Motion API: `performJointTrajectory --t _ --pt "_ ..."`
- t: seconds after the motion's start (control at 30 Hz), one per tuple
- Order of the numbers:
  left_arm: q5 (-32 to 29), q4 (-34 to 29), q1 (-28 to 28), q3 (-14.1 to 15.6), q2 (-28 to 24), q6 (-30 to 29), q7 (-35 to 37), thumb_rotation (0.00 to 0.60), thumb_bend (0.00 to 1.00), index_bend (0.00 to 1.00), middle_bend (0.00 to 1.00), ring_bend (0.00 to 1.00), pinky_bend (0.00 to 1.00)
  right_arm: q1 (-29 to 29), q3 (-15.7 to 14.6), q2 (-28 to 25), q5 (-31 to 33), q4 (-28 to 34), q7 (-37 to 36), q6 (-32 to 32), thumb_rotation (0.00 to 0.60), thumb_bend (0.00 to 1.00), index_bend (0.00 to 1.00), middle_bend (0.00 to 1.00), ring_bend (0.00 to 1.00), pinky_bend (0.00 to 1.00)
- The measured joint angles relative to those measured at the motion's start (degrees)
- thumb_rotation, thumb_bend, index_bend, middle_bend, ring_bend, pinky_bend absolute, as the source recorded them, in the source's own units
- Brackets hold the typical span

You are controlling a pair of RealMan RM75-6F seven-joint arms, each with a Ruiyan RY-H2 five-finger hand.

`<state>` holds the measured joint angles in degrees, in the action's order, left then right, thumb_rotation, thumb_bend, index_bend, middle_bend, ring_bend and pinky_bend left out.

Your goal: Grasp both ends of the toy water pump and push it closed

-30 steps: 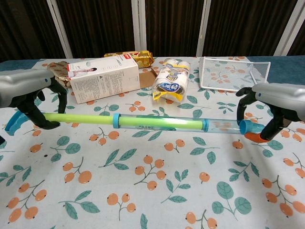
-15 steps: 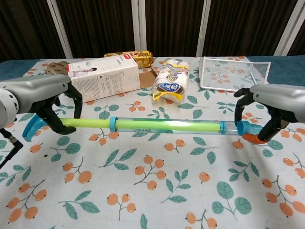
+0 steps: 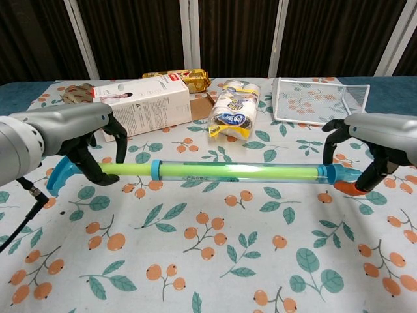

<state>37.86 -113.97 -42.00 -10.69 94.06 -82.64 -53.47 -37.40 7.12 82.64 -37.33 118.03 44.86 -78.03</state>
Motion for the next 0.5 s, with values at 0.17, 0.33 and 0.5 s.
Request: performJointTrajectory --t 0.17,0.33,0.5 --pt "-0.24 0.01 -0.38 -0.1 0.72 -0.48 -0.37 0.6 0.55 0.62 0.28 0.15 0.24 0.05 -0.19 -0.08 0.05 0.05 -0.3 0.19 0.6 0.42 0.64 0.05 0.0 0.0" --pt "-0.22 -0.13 -0.65 -0.22 1.03 -0.82 -0.56 0.6 0.55 0.62 0.28 0.15 0.24 0.04 -0.37 -0.02 -0.19 0.09 -0.38 0.2 0.6 0.42 0.64 0.05 0.0 0.0" --pt "-0.29 -0.02 -0.82 -0.21 1.46 -0.97 -0.61 0.6 0.55 0.62 0.28 0.15 0.24 0.02 -0.44 0.06 -0.29 0.22 -0.41 0.06 0.6 0.42 0.64 0.05 0.0 0.0"
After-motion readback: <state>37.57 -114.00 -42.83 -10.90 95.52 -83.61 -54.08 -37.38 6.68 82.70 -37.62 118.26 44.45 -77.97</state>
